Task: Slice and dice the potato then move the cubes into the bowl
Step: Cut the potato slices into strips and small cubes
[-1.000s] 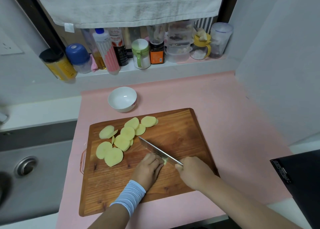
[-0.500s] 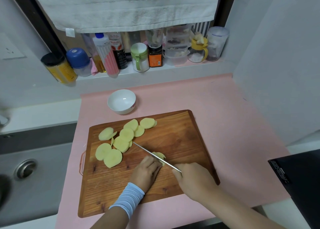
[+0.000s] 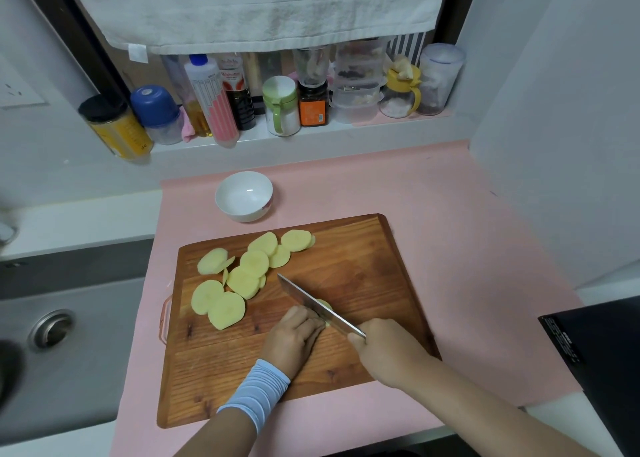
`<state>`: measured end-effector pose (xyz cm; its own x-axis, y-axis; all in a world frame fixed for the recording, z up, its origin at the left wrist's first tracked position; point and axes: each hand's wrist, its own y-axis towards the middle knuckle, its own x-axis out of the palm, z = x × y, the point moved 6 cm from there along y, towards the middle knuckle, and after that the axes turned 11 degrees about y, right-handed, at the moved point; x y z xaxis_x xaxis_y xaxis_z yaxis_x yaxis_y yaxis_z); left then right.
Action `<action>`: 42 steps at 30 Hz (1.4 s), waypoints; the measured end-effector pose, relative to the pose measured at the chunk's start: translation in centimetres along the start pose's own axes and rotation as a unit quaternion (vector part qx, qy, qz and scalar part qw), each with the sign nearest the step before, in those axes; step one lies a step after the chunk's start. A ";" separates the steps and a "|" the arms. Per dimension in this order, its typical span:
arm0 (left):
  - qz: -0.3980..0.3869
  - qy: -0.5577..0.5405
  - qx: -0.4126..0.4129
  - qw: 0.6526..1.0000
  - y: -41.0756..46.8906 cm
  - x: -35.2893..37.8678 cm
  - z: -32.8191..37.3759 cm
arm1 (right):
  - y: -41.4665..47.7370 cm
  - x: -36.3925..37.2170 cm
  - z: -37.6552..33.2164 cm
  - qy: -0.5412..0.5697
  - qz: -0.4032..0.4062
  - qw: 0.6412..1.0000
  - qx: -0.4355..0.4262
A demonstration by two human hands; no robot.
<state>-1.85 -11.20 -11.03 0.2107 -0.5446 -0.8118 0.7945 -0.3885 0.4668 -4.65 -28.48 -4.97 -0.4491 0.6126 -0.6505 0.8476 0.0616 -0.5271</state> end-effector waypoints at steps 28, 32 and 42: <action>-0.241 0.045 0.017 0.969 3.5 0.2 -1.3 | -0.5 -6.8 -1.9 0.023 0.053 0.998 -0.012; -0.238 0.095 -0.079 0.963 3.2 0.4 -1.4 | 0.2 -5.9 -1.0 0.019 0.068 0.997 -0.007; -0.119 0.039 -0.189 0.974 0.0 -1.7 -3.5 | 0.0 -2.7 0.6 -0.001 0.065 0.998 0.012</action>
<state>-0.21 -7.70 -10.80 0.0264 -0.4094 -0.9120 0.9761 -0.1863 0.1118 -3.58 -30.61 -3.48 -0.3366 0.6131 -0.7147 0.8915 -0.0369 -0.4516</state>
